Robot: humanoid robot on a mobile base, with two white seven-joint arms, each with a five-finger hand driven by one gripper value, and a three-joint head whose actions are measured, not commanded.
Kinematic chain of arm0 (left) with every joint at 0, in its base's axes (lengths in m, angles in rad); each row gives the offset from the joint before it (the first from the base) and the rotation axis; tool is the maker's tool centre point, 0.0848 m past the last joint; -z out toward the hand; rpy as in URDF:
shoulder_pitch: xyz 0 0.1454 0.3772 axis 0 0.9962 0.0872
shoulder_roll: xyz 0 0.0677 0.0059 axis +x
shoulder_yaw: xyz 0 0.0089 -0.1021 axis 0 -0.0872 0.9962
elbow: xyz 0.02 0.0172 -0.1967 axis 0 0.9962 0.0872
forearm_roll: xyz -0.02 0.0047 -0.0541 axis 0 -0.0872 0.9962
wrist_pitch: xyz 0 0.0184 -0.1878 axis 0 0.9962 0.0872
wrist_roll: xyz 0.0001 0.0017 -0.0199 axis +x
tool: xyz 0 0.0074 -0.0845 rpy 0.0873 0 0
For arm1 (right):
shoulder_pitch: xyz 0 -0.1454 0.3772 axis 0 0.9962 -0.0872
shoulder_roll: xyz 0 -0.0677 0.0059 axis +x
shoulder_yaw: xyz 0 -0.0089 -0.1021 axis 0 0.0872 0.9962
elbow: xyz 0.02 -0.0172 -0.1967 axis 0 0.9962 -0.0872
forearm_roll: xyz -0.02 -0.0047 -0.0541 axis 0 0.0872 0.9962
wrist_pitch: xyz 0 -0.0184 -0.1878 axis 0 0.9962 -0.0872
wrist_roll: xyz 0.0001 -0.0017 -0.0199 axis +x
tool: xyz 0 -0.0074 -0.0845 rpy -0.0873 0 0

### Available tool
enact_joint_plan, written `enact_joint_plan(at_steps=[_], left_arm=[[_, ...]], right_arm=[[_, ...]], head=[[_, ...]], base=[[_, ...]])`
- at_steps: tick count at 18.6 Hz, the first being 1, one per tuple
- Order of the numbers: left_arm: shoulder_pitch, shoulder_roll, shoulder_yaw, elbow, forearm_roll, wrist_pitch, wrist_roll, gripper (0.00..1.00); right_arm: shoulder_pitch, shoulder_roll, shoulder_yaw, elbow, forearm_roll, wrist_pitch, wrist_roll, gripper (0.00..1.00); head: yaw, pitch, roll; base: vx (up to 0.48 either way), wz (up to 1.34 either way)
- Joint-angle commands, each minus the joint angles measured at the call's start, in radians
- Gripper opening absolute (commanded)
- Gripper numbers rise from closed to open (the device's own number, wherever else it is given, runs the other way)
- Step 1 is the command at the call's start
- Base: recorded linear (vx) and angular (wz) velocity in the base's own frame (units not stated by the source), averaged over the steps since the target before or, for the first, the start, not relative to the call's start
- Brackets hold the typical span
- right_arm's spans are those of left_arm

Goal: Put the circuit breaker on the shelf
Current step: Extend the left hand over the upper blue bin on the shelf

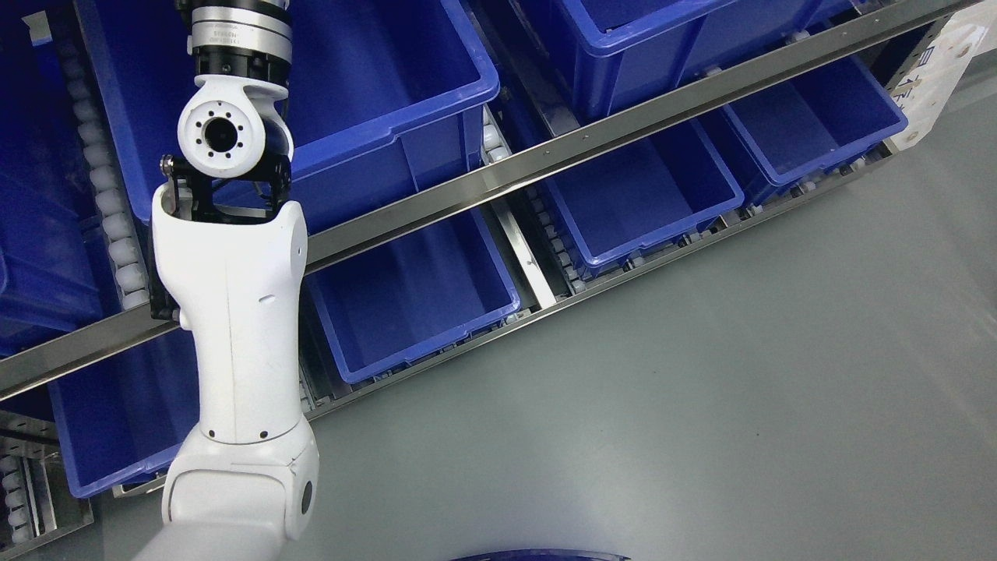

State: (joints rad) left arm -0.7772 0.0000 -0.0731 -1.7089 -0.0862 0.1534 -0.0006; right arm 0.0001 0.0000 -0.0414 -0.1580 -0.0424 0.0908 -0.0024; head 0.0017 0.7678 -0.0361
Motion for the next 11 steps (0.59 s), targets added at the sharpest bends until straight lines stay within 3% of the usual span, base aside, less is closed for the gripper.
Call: enact_joint_plan(at_steps=[1,6,11], left_arm=[[0.003,0.017,0.006,0.000,-0.001,0.027,-0.002,0.02],[0.058,0.026,0.094,0.002,-0.052,0.054,-0.033,0.02],[0.101,0.198,0.127,0.002,-0.050,0.054,-0.123,0.02]], right_arm=[[0.015,-0.017,0.000,0.000,-0.001,-0.043,-0.001,1.00],[0.015,-0.017,0.000,0.000,0.001,-0.043,-0.001,1.00],[0.015,-0.017,0.000,0.000,-0.001,-0.043,-0.001,1.00]], head=[[0.0000,0.000,0.000],[0.0000,0.000,0.000],[0.0000,0.000,0.000]], base=[[0.000,0.00],[0.000,0.00],[-0.001,0.01]])
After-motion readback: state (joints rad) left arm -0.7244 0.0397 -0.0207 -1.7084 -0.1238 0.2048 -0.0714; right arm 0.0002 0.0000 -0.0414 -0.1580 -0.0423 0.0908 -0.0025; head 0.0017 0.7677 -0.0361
